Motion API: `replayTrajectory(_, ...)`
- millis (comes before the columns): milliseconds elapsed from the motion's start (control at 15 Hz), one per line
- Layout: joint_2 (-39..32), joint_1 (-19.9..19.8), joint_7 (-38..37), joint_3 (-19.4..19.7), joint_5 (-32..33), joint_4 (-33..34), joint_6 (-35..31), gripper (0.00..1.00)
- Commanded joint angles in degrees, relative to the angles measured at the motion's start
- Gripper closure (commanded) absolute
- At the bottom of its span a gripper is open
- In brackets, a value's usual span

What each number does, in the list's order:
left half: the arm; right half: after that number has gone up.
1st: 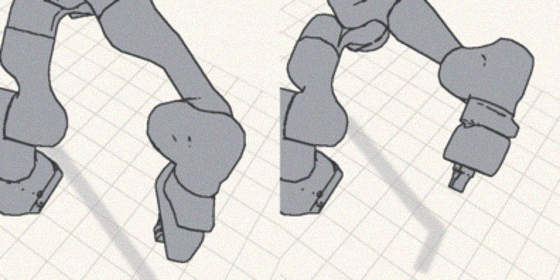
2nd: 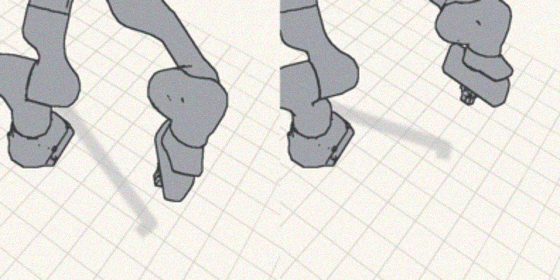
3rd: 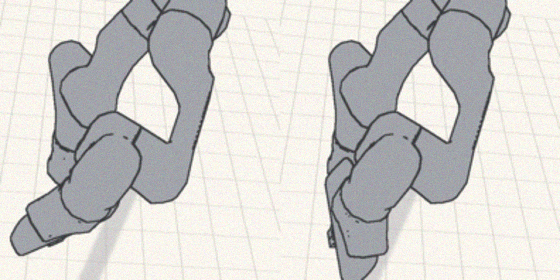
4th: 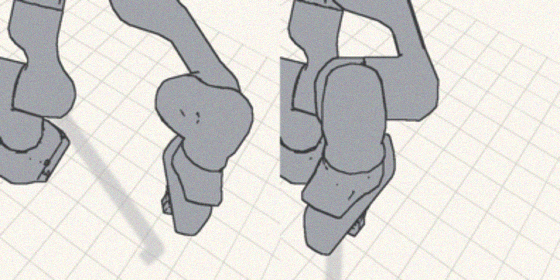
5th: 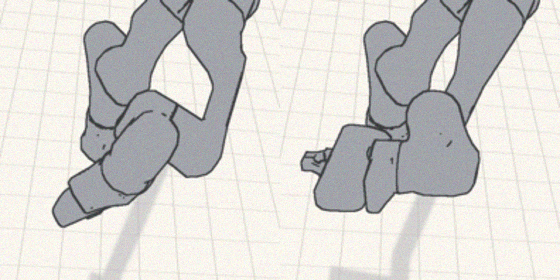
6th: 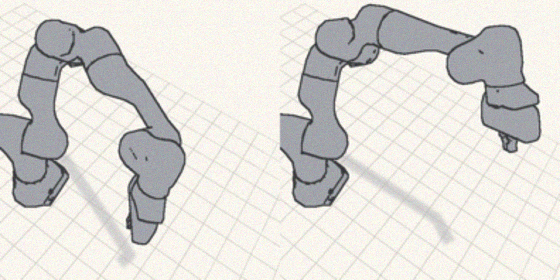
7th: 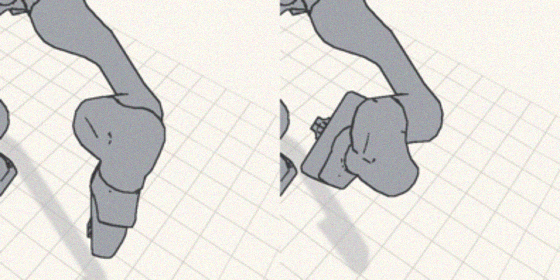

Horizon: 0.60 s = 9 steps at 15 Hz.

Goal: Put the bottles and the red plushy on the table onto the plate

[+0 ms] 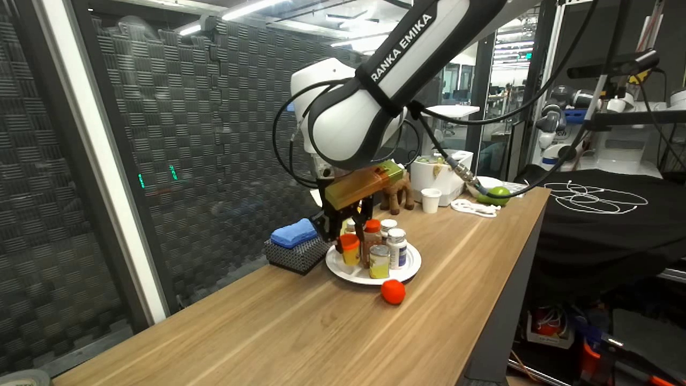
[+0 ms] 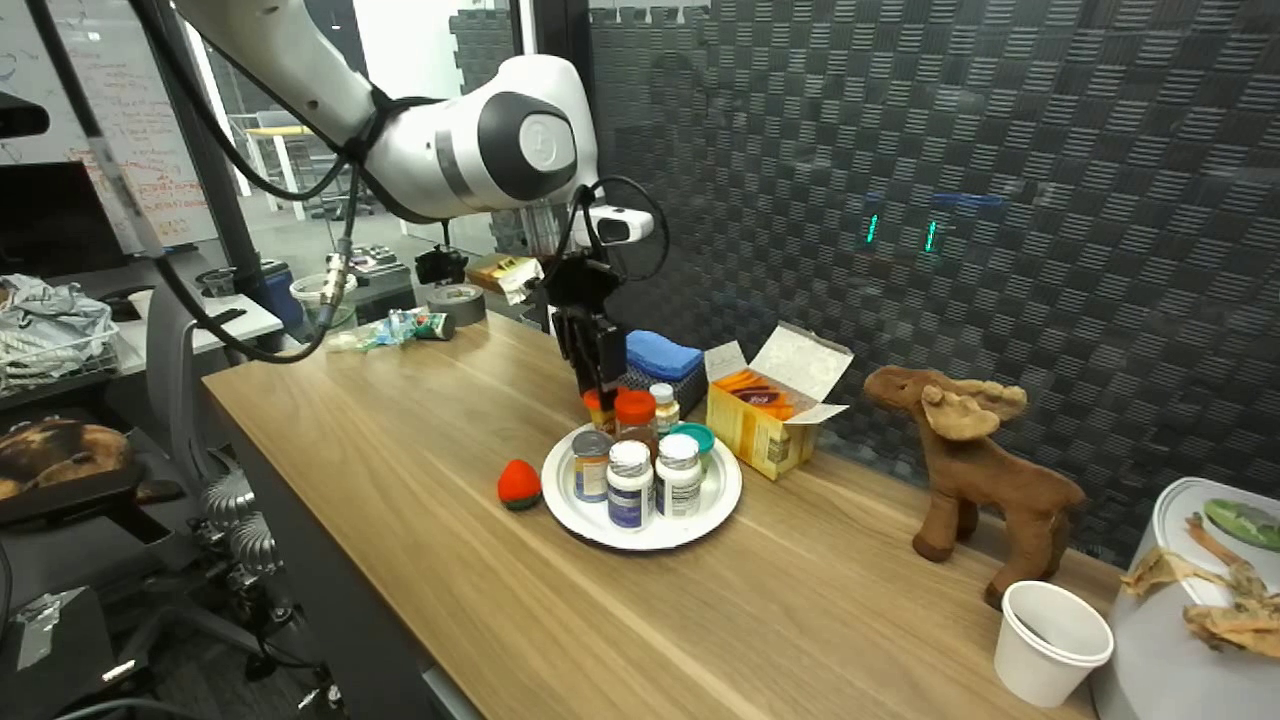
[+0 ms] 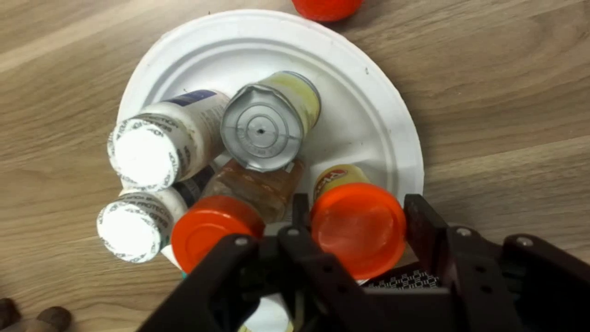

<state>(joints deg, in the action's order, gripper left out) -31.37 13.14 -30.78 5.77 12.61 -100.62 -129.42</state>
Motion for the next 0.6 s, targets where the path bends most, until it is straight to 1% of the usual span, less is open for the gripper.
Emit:
replayTrajectory(0,-0.84,0.58,-1.62,0.26,0.76,2.04,1.99,0.71)
replayTrajectory(533,-3.19,-0.21,-2.85,0.08,-0.54,3.63,1.08,0.71)
